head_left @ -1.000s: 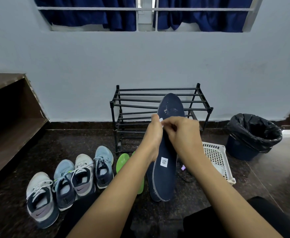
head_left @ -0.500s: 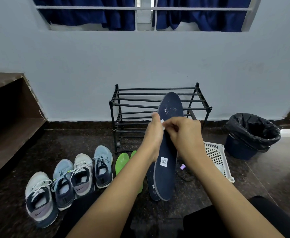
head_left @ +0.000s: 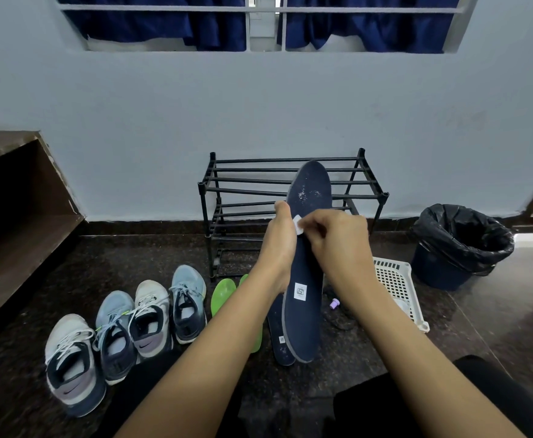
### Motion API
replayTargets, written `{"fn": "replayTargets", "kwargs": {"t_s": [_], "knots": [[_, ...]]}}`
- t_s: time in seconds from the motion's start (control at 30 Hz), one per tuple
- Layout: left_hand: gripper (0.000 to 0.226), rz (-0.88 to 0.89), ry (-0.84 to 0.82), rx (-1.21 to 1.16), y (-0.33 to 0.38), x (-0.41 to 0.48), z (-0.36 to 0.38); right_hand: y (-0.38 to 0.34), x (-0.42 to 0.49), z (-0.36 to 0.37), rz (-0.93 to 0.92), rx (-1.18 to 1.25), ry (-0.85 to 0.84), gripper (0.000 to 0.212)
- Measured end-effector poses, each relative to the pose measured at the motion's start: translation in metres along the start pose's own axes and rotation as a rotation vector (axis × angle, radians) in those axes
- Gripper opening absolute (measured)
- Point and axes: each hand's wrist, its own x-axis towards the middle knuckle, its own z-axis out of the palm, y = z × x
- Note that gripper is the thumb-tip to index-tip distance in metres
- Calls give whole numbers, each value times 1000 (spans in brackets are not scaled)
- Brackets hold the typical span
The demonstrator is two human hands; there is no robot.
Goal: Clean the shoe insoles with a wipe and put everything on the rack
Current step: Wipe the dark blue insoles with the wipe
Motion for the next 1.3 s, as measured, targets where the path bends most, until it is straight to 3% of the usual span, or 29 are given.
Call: {"fn": "replayTargets", "kwargs": {"t_s": [0.17,0.37,0.67,0.87,1.13,1.3], "knots": [[73,23,-2,5,0,-1,5,2,2,-1,-5,-8,-4,16],[56,26,-43,-75,-1,1,10,10,14,-6,98,30,101,18],[66,-54,-185,-123,10,-5,-3,7,2,-6,18,11,-38,12],[59,-48,-167,-147,10,-16,1,15,15,-8,78,-43,50,17],[43,-47,-219,-166,17,-27,-3,10,2,-9,22,-32,-76,15],[40,-54,-225,-209,17,-30,4,13,9,-7,22,-15,23,14]]}}
